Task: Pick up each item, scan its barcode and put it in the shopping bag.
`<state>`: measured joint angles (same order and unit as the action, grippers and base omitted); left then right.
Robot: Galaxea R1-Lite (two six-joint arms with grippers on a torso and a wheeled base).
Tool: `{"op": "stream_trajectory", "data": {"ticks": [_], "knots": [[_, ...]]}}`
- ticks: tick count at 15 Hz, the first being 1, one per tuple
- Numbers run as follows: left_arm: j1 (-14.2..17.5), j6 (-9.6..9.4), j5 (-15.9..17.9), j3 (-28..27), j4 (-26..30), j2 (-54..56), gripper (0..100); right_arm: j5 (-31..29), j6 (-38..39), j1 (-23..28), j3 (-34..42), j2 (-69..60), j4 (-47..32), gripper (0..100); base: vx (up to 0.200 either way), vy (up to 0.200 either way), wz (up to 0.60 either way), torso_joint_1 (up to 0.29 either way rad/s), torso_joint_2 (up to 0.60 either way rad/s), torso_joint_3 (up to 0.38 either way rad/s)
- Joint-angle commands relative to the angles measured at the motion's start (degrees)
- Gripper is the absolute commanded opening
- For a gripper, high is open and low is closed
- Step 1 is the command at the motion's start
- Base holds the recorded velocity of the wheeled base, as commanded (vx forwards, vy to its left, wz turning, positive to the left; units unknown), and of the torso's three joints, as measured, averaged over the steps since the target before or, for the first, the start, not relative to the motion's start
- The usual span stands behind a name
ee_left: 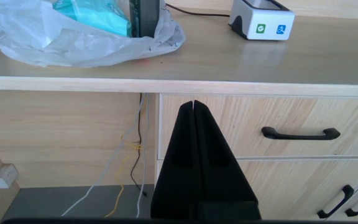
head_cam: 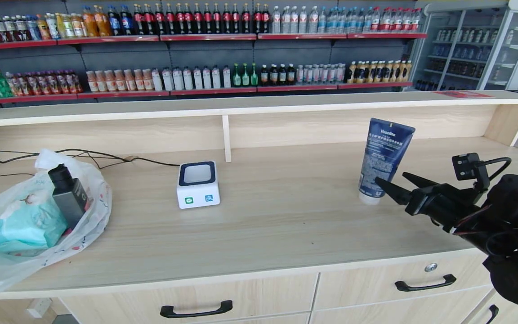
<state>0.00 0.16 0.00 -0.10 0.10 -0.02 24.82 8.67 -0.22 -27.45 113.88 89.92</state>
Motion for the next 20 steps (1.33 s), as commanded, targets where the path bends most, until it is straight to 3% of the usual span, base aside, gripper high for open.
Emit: {"op": "stream_trajectory", "data": {"ticks": [1, 16, 20], "knots": [[0.0, 0.02, 0.0, 0.0, 0.0, 0.0, 0, 0.2, 0.0, -0.6, -0.7, 1.3, 0.1, 100, 0.000, 0.000, 0.00, 0.000, 0.00, 0.000], [0.0, 0.02, 0.0, 0.0, 0.0, 0.0, 0, 0.2, -1.7, -3.5, -13.1, 9.3, 0.1, 100, 0.000, 0.000, 0.00, 0.000, 0.00, 0.000], [0.0, 0.02, 0.0, 0.0, 0.0, 0.0, 0, 0.2, -2.6, -3.6, -13.2, 9.8, 0.1, 100, 0.000, 0.000, 0.00, 0.000, 0.00, 0.000]]}}
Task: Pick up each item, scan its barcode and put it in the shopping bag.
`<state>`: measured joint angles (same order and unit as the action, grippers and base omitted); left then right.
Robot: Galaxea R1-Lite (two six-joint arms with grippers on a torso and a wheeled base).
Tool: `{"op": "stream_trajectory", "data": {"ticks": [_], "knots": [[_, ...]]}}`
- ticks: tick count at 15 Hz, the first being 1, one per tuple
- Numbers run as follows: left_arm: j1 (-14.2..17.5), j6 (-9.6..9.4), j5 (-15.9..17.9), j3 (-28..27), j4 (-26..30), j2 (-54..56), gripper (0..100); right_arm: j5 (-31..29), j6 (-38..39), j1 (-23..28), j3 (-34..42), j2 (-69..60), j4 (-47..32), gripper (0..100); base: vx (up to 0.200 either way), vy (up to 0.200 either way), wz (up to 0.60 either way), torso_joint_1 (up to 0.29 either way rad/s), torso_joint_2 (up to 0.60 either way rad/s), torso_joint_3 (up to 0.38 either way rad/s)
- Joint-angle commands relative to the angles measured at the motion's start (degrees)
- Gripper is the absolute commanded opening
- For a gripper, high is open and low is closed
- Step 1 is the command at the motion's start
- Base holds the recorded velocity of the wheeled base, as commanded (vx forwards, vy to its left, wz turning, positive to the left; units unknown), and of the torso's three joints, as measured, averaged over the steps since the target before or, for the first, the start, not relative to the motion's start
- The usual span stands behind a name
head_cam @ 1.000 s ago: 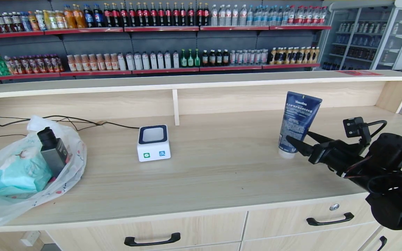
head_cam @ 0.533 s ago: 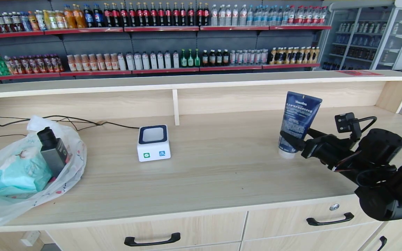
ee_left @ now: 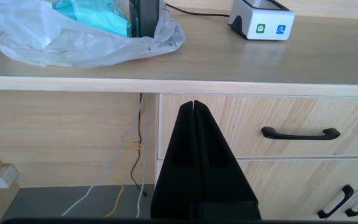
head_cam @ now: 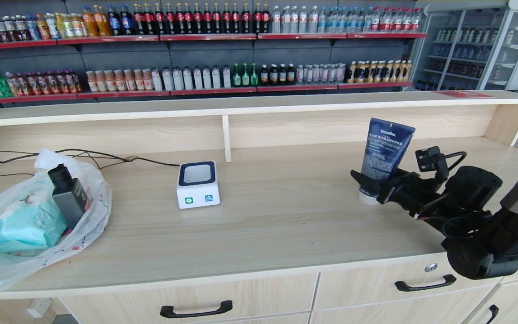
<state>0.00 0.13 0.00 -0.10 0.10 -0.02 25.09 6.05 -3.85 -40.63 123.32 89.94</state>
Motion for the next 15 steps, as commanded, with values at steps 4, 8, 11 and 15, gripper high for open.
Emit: {"op": "stream_trajectory", "data": {"ticks": [4, 8, 11, 15], "knots": [[0.0, 0.04, 0.0, 0.0, 0.0, 0.0, 0, 0.0, -0.6, 0.0, 0.1, 0.9, 0.1, 0, 0.000, 0.000, 0.00, 0.000, 0.00, 0.000], [0.0, 0.04, 0.0, 0.0, 0.0, 0.0, 0, 0.0, -0.7, -0.1, 0.0, 1.1, 0.1, 0, 0.000, 0.000, 0.00, 0.000, 0.00, 0.000], [0.0, 0.04, 0.0, 0.0, 0.0, 0.0, 0, 0.0, -0.8, 0.0, -0.4, 0.8, 0.1, 0, 0.000, 0.000, 0.00, 0.000, 0.00, 0.000], [0.0, 0.04, 0.0, 0.0, 0.0, 0.0, 0, 0.0, -0.8, 0.0, -0.2, -1.2, 0.1, 0, 0.000, 0.000, 0.00, 0.000, 0.00, 0.000]]}}
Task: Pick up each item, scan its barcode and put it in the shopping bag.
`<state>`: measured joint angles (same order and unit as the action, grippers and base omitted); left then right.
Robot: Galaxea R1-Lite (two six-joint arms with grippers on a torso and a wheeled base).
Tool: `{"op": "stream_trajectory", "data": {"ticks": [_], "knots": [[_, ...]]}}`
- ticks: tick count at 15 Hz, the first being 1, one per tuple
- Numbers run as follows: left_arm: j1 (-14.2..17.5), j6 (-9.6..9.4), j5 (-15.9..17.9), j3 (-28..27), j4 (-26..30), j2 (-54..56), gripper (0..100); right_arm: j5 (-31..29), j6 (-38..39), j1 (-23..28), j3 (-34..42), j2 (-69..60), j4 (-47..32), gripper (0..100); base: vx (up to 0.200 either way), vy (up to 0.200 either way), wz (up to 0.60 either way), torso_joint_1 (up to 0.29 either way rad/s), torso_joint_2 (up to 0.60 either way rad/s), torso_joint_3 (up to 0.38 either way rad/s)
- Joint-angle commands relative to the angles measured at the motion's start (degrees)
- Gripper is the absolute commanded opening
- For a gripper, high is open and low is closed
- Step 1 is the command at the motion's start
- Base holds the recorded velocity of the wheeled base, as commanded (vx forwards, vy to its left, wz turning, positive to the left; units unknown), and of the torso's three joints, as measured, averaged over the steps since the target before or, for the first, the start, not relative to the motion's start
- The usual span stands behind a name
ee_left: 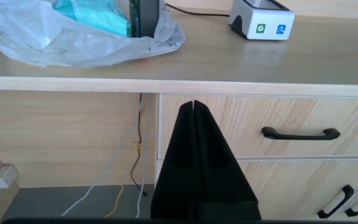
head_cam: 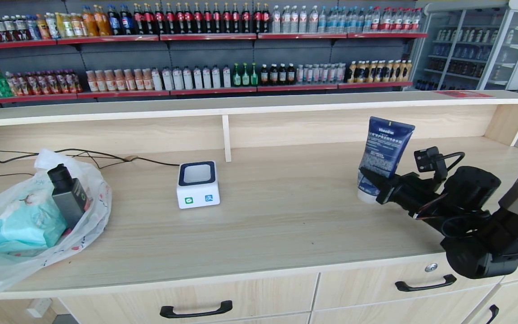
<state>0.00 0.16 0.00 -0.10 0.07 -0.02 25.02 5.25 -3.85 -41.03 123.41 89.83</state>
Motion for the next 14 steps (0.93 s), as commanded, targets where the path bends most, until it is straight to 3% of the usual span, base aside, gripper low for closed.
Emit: {"op": "stream_trajectory", "data": {"ticks": [1, 6, 11, 14], "knots": [[0.0, 0.02, 0.0, 0.0, 0.0, 0.0, 0, 0.0, 0.0, 0.0, 0.6, -2.2, 0.2, 0, 0.000, 0.000, 0.00, 0.000, 0.00, 0.000], [0.0, 0.02, 0.0, 0.0, 0.0, 0.0, 0, 0.0, 0.3, -0.2, 3.9, -8.7, 0.2, 0, 0.000, 0.000, 0.00, 0.000, 0.00, 0.000], [0.0, 0.02, 0.0, 0.0, 0.0, 0.0, 0, 1.4, 1.2, -2.2, 15.9, -24.1, 0.2, 0, 0.000, 0.000, 0.00, 0.000, 0.00, 0.000], [0.0, 0.02, 0.0, 0.0, 0.0, 0.0, 0, 1.8, 4.2, -6.3, 23.6, -33.2, 0.2, 0, 0.000, 0.000, 0.00, 0.000, 0.00, 0.000]]}}
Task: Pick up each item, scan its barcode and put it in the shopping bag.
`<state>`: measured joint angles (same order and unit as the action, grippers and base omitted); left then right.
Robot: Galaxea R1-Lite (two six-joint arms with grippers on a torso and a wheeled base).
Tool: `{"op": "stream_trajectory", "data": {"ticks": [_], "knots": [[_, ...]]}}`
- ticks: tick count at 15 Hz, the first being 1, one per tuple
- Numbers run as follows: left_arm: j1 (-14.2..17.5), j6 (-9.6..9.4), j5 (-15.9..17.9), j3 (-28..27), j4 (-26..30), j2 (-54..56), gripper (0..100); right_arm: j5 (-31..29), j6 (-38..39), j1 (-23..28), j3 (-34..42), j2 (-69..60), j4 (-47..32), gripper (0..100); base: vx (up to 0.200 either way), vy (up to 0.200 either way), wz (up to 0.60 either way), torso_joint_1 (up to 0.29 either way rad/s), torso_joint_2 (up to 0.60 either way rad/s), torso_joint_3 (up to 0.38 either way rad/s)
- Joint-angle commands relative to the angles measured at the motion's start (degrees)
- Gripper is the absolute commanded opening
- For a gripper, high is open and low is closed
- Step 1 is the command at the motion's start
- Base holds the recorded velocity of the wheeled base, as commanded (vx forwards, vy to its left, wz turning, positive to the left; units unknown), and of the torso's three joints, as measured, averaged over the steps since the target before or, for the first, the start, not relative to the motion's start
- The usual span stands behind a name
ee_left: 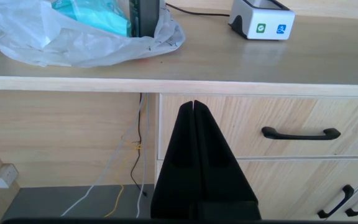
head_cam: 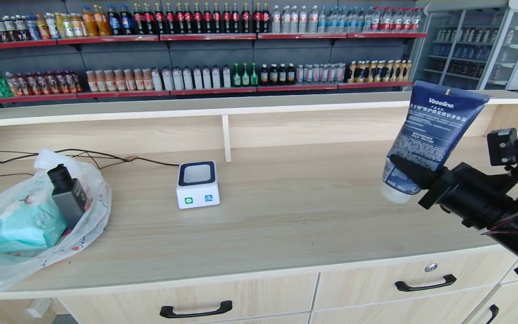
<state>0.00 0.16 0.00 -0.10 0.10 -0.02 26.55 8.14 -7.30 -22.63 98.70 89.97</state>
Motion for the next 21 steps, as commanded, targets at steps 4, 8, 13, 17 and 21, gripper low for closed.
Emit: {"op": "stream_trajectory", "data": {"ticks": [4, 8, 13, 17, 21], "knots": [[0.0, 0.02, 0.0, 0.0, 0.0, 0.0, 0, 0.3, 1.6, -6.2, 12.3, -16.0, 0.0, 0, 0.000, 0.000, 0.00, 0.000, 0.00, 0.000], [0.0, 0.02, 0.0, 0.0, 0.0, 0.0, 0, 0.3, 4.1, -16.5, 13.7, -19.1, 0.0, 0, 0.000, 0.000, 0.00, 0.000, 0.00, 0.000], [0.0, 0.02, 0.0, 0.0, 0.0, 0.0, 0, 0.3, 15.0, -24.8, 9.9, -17.6, 0.0, 0, 0.000, 0.000, 0.00, 0.000, 0.00, 0.000], [0.0, 0.02, 0.0, 0.0, 0.0, 0.0, 0, 0.3, 16.0, -26.7, 7.2, -13.9, 0.0, 0, 0.000, 0.000, 0.00, 0.000, 0.00, 0.000], [0.0, 0.02, 0.0, 0.0, 0.0, 0.0, 0, 0.3, 24.6, -32.5, 3.4, -14.8, 0.0, 0, 0.000, 0.000, 0.00, 0.000, 0.00, 0.000]]}}
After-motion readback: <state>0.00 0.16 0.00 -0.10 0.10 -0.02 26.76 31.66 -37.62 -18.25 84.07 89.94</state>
